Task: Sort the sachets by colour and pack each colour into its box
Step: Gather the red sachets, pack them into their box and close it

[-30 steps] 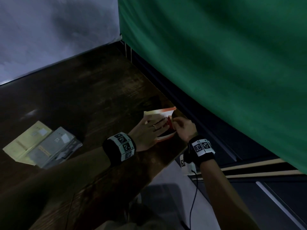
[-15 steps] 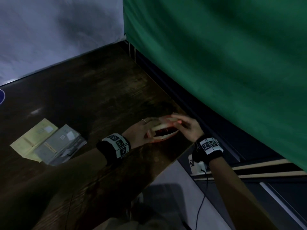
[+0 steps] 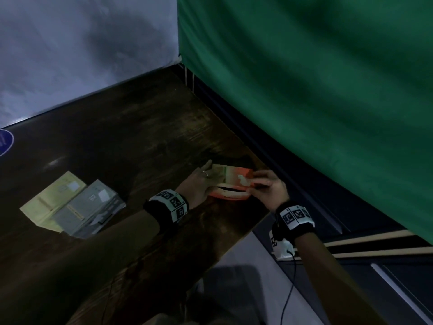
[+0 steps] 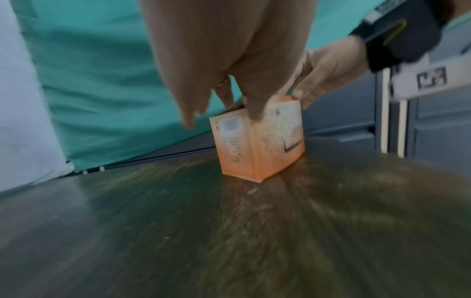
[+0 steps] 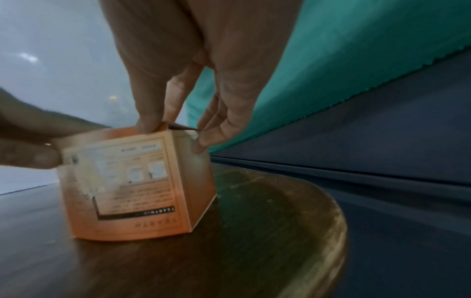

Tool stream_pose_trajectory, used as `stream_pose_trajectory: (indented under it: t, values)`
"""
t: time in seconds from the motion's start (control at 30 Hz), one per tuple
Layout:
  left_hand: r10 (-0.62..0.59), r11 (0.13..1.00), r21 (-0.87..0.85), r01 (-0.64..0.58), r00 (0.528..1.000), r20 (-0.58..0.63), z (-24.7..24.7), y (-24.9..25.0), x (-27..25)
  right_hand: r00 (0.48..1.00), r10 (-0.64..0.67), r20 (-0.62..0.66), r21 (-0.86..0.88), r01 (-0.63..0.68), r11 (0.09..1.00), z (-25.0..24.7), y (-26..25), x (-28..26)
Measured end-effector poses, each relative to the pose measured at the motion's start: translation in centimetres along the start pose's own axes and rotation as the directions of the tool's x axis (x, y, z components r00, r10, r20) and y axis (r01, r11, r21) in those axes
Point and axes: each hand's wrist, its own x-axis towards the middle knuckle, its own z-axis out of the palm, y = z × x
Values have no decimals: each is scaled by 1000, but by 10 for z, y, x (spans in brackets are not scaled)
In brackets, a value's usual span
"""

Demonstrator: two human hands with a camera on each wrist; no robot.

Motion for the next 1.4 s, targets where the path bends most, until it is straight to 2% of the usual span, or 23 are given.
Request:
stream_pose_trajectory:
  t: [0.1,0.17,0.27,0.33,0.43,0.53,0.63,0.7,0.73,0.8,0.83,0.9,1.0,1.1,1.2,1.3,1.4]
  values:
    - [22,977,211,-17,1000,-21,5,1,0,999,-34,-31,-36,33,999,4,-1,-4]
    - [-12,961,274,32,997,-72,7,7,-1,997,66,-36,-80,-69,994,6,-2,-5]
    - [-70,973,209,100,987,-147,6,17,-4,972,236,-4,-22,-236,971,8,-6,-9]
    - [-122,990,49,130,981,-149,9,19,-1,963,267,-23,29,-266,963,8,-9,-11]
    - [-155,987,17,160,974,-162,14,17,3,953,302,-15,70,-300,951,5,-13,-14]
    - [-22,989,141,40,992,-128,15,17,0,952,304,16,127,-304,944,3,-13,-14]
    - [59,975,219,-31,990,-126,5,15,2,953,296,65,212,-303,929,0,-9,-14]
    - [116,962,260,-82,986,-117,1,11,3,960,271,72,152,-280,948,0,-6,-13]
    - [132,951,296,-93,984,-117,0,9,4,973,224,50,81,-228,970,1,-5,-14]
    - [126,954,288,-88,985,-119,0,6,6,999,27,-38,-101,-31,994,7,0,-17]
    - [119,962,259,-83,985,-126,-1,7,7,994,-86,-70,-210,69,975,10,1,-18]
    - [103,977,200,-75,986,-133,-3,11,9,972,-226,-61,-435,178,883,14,-3,-18]
    - [59,991,125,-49,996,-71,-5,18,17,953,-301,40,-636,256,728,18,-16,-13]
    - [91,989,121,-85,995,-51,-5,21,17,950,-302,84,-647,283,708,22,-23,-11]
    - [120,983,151,-106,989,-88,4,18,13,977,-210,24,-546,189,816,28,-22,-18]
    - [28,985,174,-13,996,-87,3,21,18,992,-120,-49,-469,83,879,31,-24,-20]
    - [-85,996,18,86,995,-52,-1,24,26,995,-77,-69,-481,35,876,36,-29,-18]
